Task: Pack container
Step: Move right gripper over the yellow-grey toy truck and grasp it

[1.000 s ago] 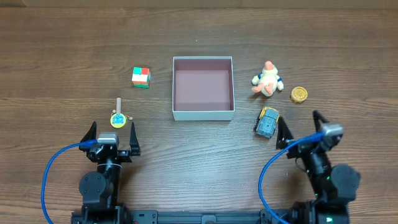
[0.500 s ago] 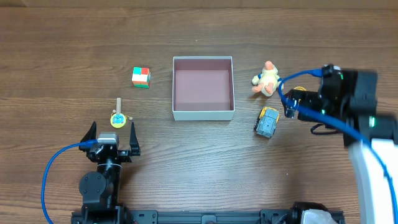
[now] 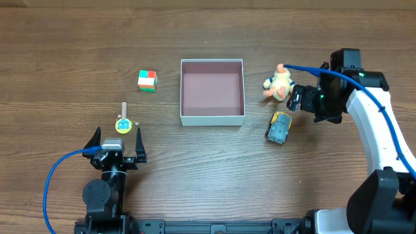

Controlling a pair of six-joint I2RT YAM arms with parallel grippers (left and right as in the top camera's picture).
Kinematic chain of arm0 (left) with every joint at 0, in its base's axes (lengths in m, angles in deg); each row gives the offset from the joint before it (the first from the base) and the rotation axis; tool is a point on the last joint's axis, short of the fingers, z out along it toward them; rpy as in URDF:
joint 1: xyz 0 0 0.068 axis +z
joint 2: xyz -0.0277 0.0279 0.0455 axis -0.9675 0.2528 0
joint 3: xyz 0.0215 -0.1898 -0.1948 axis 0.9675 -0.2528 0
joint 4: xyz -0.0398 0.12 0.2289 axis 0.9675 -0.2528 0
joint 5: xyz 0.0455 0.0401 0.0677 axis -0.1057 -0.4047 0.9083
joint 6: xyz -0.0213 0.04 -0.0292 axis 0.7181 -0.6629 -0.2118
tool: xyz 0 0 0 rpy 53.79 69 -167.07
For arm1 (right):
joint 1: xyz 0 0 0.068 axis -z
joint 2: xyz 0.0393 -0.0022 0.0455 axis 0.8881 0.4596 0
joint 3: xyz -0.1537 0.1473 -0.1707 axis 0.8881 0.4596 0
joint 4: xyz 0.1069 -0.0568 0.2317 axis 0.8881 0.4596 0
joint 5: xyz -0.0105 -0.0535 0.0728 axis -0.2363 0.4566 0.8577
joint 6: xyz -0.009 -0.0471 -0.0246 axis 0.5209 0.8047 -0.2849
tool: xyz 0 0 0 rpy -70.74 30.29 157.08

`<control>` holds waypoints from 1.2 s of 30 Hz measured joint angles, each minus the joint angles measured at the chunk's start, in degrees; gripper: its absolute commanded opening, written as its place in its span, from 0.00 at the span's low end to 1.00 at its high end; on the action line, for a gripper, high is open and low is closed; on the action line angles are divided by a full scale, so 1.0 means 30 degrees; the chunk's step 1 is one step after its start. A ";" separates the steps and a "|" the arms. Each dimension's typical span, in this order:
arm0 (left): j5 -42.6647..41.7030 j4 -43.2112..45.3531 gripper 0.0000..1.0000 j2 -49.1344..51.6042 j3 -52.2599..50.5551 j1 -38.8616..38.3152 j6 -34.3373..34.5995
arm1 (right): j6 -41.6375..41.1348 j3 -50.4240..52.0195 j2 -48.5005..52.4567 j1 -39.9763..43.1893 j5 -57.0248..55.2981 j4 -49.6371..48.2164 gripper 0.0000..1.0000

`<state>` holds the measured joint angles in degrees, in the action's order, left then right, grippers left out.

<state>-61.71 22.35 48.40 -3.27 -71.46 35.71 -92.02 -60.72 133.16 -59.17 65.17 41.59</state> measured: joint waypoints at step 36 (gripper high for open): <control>0.0000 0.0000 1.00 0.0000 0.0000 0.0000 -0.0007 | -0.5457 0.2798 -0.0007 -0.4153 -0.5362 -0.0051 1.00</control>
<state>-61.71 22.35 48.40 -3.27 -71.46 35.69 -108.39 -52.33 133.14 -71.63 49.08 41.44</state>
